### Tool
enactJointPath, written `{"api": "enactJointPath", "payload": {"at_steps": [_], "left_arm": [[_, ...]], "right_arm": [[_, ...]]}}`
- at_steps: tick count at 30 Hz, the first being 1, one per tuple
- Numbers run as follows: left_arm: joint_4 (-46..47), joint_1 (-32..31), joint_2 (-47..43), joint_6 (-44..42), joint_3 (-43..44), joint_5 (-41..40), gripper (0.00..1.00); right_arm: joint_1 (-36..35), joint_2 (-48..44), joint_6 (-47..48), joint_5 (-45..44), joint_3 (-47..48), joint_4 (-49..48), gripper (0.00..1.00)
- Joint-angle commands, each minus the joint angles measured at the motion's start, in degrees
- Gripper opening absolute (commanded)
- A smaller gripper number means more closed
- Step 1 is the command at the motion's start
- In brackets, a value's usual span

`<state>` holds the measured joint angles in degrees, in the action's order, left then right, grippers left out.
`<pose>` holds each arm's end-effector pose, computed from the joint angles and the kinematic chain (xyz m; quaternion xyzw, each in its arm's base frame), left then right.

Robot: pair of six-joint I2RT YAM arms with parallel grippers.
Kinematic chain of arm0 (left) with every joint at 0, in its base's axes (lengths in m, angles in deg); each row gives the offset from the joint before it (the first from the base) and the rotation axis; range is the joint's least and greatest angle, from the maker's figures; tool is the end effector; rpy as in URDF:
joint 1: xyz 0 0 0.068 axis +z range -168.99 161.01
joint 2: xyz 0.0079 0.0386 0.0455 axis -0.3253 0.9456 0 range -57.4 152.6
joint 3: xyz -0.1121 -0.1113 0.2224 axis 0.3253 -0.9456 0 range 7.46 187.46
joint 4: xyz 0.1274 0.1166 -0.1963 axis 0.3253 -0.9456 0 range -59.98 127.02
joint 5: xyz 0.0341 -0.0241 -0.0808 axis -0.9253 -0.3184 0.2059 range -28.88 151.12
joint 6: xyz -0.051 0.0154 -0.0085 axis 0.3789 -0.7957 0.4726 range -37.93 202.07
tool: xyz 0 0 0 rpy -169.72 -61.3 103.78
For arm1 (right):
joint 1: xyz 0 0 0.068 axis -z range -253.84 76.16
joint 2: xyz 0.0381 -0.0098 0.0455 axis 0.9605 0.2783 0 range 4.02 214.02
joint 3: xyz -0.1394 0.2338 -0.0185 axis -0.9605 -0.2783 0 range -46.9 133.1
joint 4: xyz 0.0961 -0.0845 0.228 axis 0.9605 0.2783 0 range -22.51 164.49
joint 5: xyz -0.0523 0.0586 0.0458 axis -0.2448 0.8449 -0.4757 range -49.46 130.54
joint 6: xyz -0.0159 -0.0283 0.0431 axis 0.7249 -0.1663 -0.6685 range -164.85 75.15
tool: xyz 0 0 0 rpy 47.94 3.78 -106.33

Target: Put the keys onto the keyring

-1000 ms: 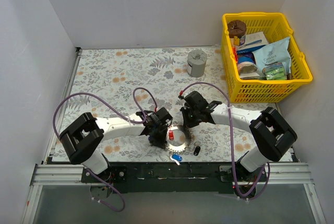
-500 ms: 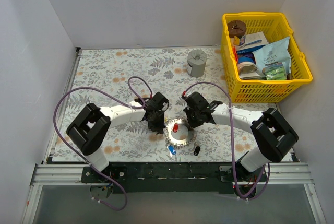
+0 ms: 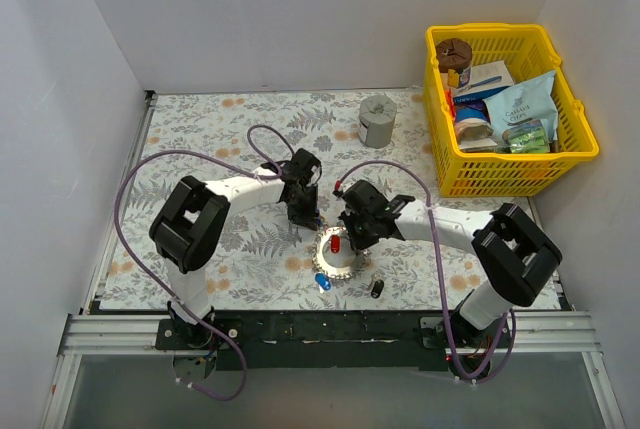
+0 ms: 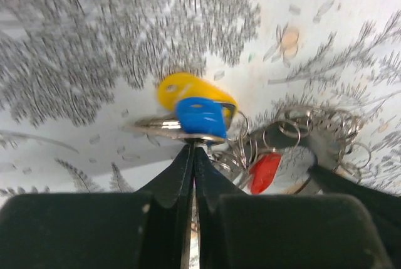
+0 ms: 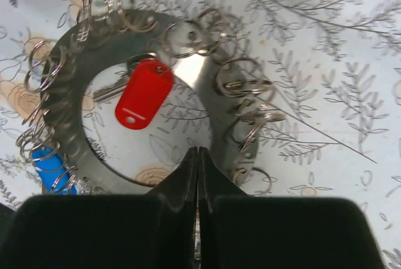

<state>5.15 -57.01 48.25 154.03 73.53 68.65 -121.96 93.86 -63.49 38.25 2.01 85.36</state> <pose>0.2753 -0.2211 0.1542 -0.2773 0.9450 -0.1689 0.0392 0.2017 0.2227 0.1686 -0.2398 0.9327 0.1318 0.2351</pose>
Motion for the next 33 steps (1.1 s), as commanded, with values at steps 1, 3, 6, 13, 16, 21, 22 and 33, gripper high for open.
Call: {"api": "enactJointPath", "payload": {"at_steps": [1, 3, 6, 13, 16, 21, 22, 33], "left_arm": [[-2.49, 3.30, 7.37, -5.77, 2.22, -5.33, 0.00], [-3.19, 3.92, 8.78, -6.48, 5.37, -4.90, 0.00], [-4.33, 5.15, 11.07, -7.80, 10.03, -4.63, 0.00], [-7.32, 9.10, 11.34, -9.74, 17.86, -3.22, 0.00], [-8.20, 10.42, 7.13, -9.74, 17.79, -2.96, 0.00], [-7.07, 10.60, -1.92, -8.77, 10.07, 2.48, 0.02], [-6.45, 10.60, -5.33, -7.29, 8.05, 3.88, 0.06], [2.34, 4.54, -22.75, 7.30, -20.17, 13.91, 0.34]], "right_arm": [[-1.63, 2.18, -0.70, 4.38, 2.16, -1.08, 0.01], [-1.72, 2.61, -2.01, 7.19, 2.42, -2.91, 0.01], [-1.98, 3.41, -3.86, 10.36, 3.38, -5.11, 0.01], [-1.98, 3.24, -6.59, 14.33, 6.89, -8.46, 0.01], [-1.89, 1.83, -6.42, 11.87, 9.53, -6.80, 0.01], [-0.32, -0.10, -4.57, 7.82, 11.56, -4.43, 0.01], [0.13, 0.07, -4.22, 7.47, 11.65, -4.07, 0.01], [10.49, 1.74, -0.97, 2.90, 8.94, 1.81, 0.01]]}}
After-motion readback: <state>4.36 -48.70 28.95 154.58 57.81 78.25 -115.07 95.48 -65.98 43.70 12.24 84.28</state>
